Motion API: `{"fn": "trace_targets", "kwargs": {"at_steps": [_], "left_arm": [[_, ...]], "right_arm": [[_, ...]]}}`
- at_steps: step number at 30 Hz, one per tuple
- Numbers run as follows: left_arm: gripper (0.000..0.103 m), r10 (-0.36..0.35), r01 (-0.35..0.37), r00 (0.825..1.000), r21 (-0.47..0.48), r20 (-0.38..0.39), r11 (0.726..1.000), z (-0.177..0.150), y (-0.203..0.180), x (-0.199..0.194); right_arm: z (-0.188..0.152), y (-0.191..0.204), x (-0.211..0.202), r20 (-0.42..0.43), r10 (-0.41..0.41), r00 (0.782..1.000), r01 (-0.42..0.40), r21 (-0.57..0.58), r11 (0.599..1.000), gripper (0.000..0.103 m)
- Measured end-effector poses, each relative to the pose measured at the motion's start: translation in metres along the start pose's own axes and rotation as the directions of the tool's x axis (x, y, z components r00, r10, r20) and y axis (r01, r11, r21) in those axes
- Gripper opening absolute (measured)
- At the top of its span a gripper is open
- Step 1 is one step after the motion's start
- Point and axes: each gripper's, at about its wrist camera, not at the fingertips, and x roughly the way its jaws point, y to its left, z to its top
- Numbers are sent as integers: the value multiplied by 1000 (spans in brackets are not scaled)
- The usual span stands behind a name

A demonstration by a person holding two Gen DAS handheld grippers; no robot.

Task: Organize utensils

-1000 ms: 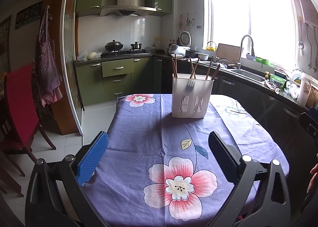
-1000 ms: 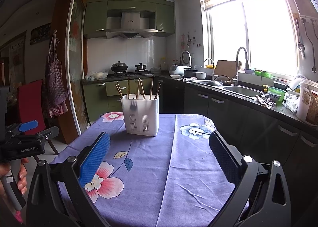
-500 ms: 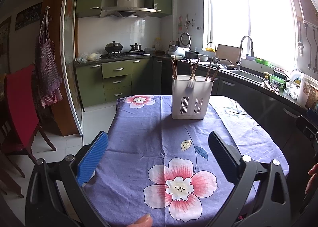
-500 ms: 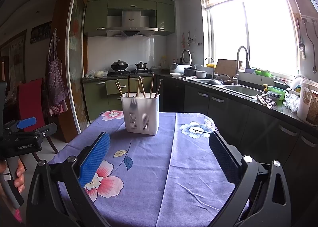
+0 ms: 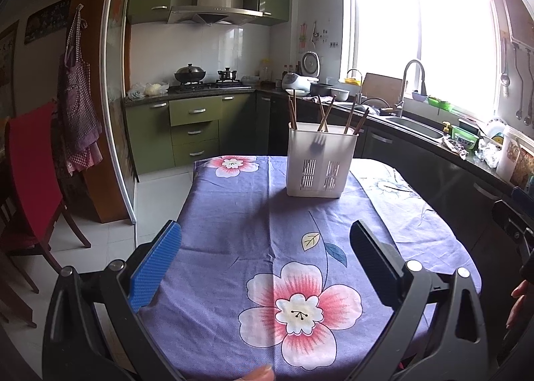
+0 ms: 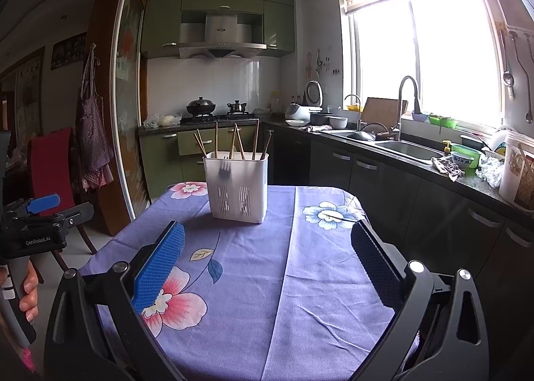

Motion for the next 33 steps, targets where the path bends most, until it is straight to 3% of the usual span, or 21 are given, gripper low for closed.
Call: {"fn": "trace_targets", "kwargs": {"at_steps": [33], "left_arm": [[96,19,-17,999,28,-51,999,-3,-6,12]], "right_arm": [[-1,-7,13,-25,14,1000,-15,-8,1000,98]]}}
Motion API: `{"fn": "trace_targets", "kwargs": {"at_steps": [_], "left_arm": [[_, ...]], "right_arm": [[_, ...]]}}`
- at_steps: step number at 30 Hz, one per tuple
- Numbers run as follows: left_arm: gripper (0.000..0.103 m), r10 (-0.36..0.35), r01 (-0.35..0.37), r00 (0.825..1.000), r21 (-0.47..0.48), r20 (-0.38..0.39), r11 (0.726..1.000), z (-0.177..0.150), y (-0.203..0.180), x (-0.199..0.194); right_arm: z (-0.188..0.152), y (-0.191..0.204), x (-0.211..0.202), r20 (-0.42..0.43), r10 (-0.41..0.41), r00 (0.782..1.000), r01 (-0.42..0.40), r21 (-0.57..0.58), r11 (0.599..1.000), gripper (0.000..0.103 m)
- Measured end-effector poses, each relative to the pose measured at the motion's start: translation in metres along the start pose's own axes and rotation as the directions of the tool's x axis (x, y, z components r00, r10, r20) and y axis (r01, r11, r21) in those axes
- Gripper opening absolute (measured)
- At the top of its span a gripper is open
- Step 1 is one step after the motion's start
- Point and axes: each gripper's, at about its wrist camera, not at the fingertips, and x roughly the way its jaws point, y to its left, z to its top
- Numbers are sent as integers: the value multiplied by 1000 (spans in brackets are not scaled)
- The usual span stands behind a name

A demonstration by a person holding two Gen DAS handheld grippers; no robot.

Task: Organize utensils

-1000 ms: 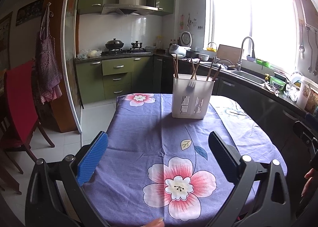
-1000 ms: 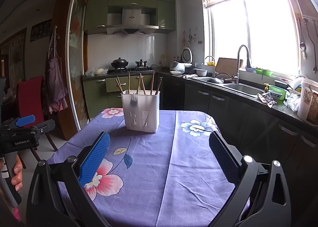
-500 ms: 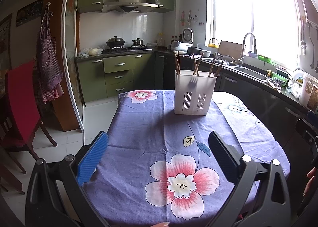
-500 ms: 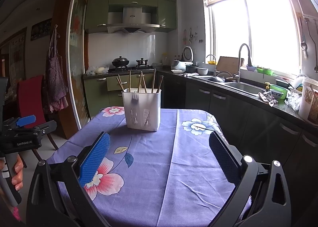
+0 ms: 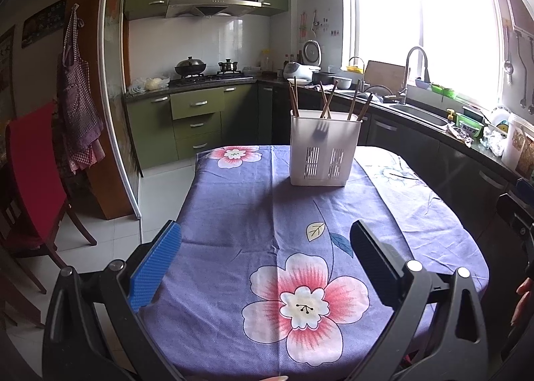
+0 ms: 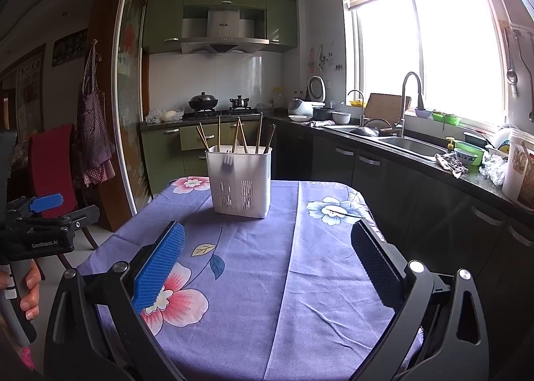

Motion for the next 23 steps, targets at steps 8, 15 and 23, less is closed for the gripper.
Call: {"fn": "trace_targets", "kwargs": {"at_steps": [8,15,23], "left_arm": [[96,17,-18,999,18,29,1000,0,-2,-1],[96,-2,1,1000,28,22,1000,1,-4,2],[96,-13,13,995,4,-102,1000,3,3,53]], "right_arm": [[0,1,1,-3,3,1000,-3,-2,1000,98],[0,-1,3,-7,5,1000,-5,-1,1000,98],[0,-14,21,-44,8,999,-7,28,1000,98]]}}
